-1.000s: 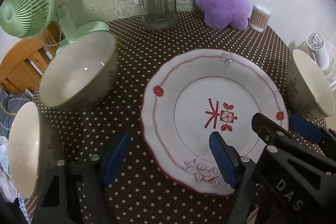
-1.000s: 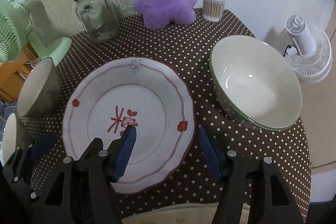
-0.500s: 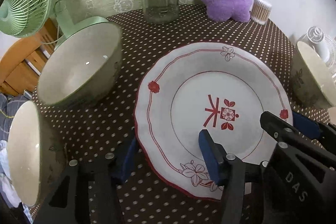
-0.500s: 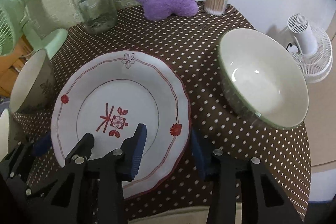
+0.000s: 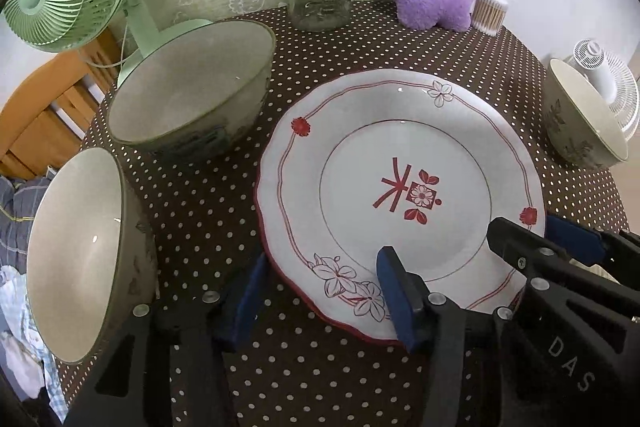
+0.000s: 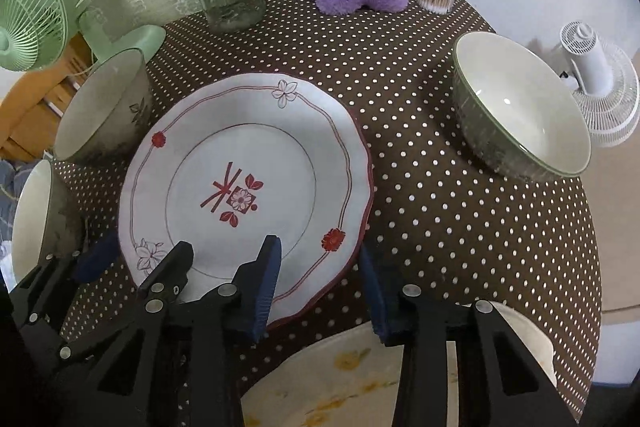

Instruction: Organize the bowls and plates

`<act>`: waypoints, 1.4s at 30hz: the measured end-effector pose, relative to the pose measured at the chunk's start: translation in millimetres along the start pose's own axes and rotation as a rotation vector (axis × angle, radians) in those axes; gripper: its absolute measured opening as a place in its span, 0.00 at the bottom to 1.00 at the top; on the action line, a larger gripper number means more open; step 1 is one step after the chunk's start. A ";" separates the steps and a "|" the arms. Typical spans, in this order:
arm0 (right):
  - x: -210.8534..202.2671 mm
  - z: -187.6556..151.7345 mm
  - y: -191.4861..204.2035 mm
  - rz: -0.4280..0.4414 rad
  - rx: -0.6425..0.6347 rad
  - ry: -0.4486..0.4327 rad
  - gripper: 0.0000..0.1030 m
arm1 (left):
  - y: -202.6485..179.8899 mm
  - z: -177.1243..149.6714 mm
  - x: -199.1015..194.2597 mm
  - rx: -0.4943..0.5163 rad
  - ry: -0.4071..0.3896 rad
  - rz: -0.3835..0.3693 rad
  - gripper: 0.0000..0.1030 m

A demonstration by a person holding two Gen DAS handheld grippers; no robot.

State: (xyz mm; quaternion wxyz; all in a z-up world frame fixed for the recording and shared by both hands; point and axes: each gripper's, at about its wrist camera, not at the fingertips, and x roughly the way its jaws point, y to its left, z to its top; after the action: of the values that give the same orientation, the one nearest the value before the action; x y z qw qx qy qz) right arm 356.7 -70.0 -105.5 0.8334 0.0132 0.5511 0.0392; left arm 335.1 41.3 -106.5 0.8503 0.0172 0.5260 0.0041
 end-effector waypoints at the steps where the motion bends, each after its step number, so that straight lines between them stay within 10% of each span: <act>1: 0.9 0.7 -0.3 -0.002 0.005 0.004 0.42 | 0.5 0.4 0.3 -0.002 0.002 -0.002 0.55; 17: 27.5 41.7 -2.2 -0.049 -0.055 -0.053 0.58 | 12.0 28.0 22.0 -0.079 0.016 0.007 0.59; 26: 39.0 48.8 -2.7 -0.086 -0.058 -0.039 0.42 | 5.9 32.1 24.1 -0.067 0.010 0.007 0.58; 42: -16.1 27.7 -7.0 -0.109 -0.015 -0.062 0.41 | 0.8 23.9 -26.8 -0.030 -0.029 -0.043 0.57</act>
State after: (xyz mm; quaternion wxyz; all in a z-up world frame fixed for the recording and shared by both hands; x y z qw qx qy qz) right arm 376.3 -77.6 -80.3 0.8511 -0.0221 0.5246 -0.0026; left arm 344.5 40.9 -71.9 0.8580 -0.0070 0.5136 -0.0067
